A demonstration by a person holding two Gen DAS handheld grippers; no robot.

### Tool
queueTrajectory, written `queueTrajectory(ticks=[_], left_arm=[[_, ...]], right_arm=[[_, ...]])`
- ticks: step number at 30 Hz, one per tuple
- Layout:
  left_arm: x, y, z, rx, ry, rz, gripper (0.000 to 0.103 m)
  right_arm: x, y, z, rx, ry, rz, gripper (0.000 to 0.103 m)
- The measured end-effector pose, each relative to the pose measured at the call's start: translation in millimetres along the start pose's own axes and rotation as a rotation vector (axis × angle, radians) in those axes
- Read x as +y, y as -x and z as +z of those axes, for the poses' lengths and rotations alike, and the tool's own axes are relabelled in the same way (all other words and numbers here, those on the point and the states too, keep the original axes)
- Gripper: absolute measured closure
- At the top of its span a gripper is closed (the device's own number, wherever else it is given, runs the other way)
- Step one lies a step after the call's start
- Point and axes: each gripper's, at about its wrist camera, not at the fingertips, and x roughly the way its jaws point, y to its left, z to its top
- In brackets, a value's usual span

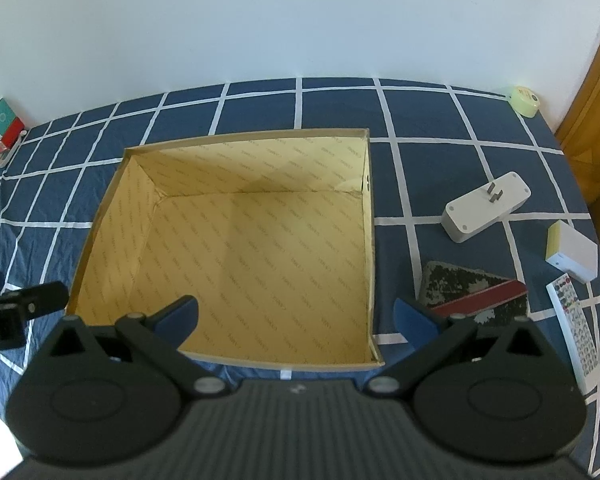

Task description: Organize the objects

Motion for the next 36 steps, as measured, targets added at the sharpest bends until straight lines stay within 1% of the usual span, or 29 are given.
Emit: queueTrajectory(ticks=[13, 36], left_arm=[[-1.0, 0.7, -1.6, 0.002, -0.006, 0.006, 0.000], [-1.2, 0.1, 1.3, 0.003, -0.016, -0.005, 0.000]], right_arm=[[1.6, -0.8, -1.8, 0.000, 0.004, 0.008, 0.000], [1.6, -0.1, -1.6, 0.002, 0.024, 0.011, 0.000]])
